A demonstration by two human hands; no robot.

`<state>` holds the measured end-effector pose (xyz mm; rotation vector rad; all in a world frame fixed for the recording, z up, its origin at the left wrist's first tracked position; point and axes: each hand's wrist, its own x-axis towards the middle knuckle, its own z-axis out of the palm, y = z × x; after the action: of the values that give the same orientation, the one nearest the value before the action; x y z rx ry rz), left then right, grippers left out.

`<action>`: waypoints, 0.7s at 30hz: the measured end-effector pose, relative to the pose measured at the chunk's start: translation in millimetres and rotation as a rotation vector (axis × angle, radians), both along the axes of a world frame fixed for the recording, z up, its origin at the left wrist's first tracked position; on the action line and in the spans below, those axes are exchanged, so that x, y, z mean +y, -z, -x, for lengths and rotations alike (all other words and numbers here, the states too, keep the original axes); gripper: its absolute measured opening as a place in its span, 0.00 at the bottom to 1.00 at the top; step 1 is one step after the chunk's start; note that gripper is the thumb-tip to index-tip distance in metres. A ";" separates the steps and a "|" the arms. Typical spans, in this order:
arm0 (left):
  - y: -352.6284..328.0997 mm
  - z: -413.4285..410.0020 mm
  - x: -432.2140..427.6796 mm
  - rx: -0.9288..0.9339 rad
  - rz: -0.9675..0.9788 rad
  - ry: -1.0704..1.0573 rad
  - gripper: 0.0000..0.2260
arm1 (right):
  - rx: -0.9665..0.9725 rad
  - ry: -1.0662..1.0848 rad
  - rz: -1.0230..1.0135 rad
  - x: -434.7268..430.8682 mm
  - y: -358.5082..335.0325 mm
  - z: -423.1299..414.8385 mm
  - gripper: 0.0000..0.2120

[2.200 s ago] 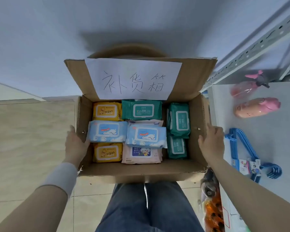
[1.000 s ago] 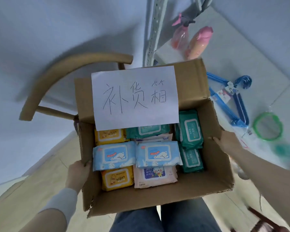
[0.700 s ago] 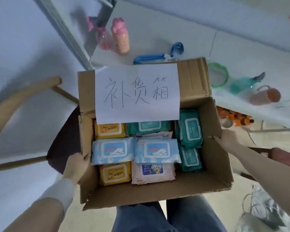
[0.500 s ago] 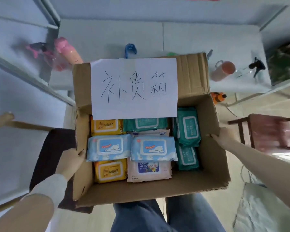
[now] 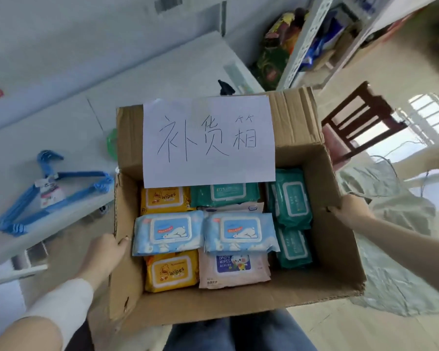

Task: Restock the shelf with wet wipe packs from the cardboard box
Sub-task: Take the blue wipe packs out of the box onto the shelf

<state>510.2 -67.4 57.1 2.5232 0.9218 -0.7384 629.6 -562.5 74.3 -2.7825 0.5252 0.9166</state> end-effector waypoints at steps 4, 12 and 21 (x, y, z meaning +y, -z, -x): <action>-1.2 -85.8 -61.6 0.015 0.005 0.179 0.18 | 0.002 0.153 0.012 -69.6 -4.6 -2.6 0.14; 9.0 -264.6 -188.7 0.004 0.067 0.603 0.14 | 0.047 0.479 0.093 -165.1 -17.1 8.6 0.14; 26.5 -410.2 -328.5 0.004 0.025 0.900 0.15 | 0.075 0.832 0.059 -245.6 18.2 1.6 0.14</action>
<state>920.4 -395.9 30.6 2.8567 -0.2952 -0.9639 628.0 -808.0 56.1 -2.1963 1.5619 0.7853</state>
